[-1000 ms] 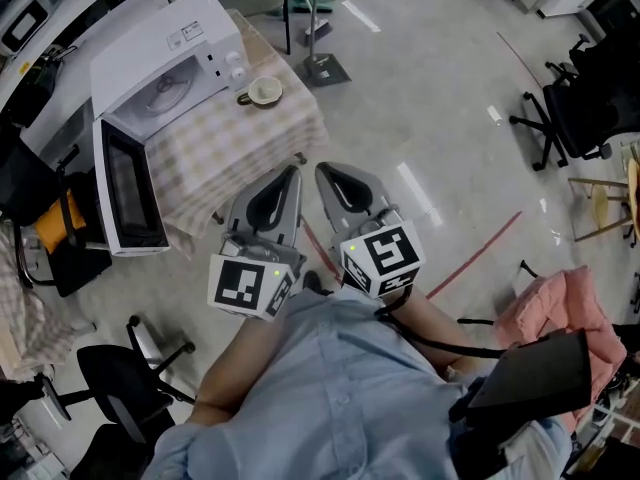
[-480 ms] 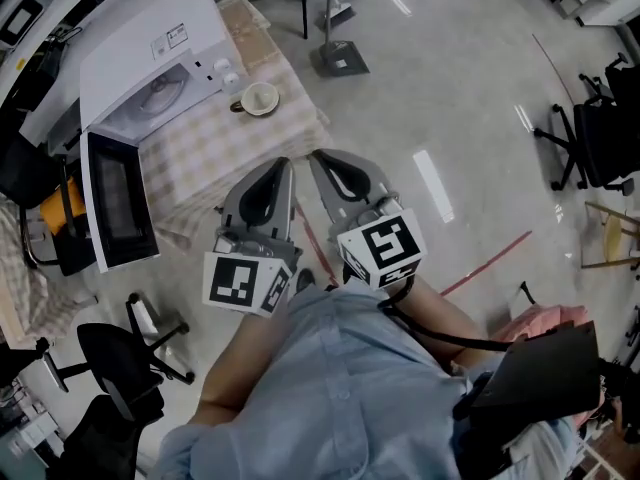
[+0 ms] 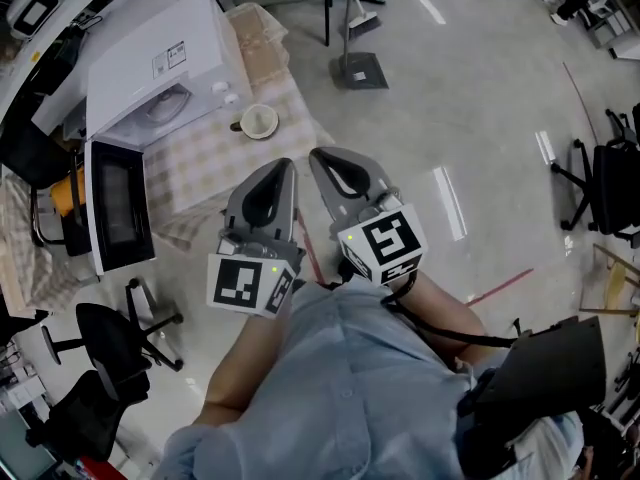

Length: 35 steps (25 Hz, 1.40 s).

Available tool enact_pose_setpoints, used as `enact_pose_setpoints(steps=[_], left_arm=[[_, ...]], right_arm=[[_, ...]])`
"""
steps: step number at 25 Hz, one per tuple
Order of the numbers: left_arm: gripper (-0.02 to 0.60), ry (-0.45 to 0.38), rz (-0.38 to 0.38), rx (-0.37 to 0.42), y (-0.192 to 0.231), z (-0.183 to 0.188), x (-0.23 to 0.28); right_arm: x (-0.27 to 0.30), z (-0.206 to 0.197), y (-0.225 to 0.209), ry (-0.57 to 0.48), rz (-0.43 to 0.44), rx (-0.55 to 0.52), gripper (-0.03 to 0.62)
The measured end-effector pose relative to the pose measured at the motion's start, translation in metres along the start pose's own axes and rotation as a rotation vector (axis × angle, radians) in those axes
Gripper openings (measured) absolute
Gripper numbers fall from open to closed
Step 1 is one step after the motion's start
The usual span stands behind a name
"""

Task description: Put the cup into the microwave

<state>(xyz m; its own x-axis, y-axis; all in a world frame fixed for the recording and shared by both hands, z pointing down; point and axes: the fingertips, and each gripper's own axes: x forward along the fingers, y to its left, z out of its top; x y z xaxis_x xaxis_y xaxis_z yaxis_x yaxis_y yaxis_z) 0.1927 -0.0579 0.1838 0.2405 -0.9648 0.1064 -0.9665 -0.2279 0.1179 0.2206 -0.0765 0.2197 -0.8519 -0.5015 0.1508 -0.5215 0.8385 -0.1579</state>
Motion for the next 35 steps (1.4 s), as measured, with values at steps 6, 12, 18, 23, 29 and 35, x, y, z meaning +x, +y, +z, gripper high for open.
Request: enact_pose_setpoints(steps=[6, 12, 18, 23, 29, 35], left_arm=[[0.005, -0.005, 0.086, 0.009, 0.012, 0.002, 0.011], [0.005, -0.027, 0.183, -0.006, 0.04, 0.003, 0.008], [0.005, -0.05, 0.23, -0.036, 0.072, -0.003, 0.009], [0.005, -0.07, 0.242, -0.067, 0.094, -0.016, 0.016], [0.005, -0.058, 0.235, -0.088, 0.121, -0.048, 0.024], [0.005, -0.031, 0.251, -0.155, 0.147, -0.076, 0.028]], right_arm=[[0.02, 0.001, -0.016, 0.004, 0.069, -0.006, 0.001], [0.048, 0.002, -0.013, 0.014, 0.147, -0.031, 0.002], [0.076, -0.003, -0.008, 0.026, 0.189, -0.066, 0.002], [0.103, -0.019, -0.014, 0.057, 0.205, -0.096, 0.002], [0.14, -0.063, -0.017, 0.119, 0.219, -0.095, 0.002], [0.165, -0.103, -0.02, 0.187, 0.23, -0.13, 0.002]])
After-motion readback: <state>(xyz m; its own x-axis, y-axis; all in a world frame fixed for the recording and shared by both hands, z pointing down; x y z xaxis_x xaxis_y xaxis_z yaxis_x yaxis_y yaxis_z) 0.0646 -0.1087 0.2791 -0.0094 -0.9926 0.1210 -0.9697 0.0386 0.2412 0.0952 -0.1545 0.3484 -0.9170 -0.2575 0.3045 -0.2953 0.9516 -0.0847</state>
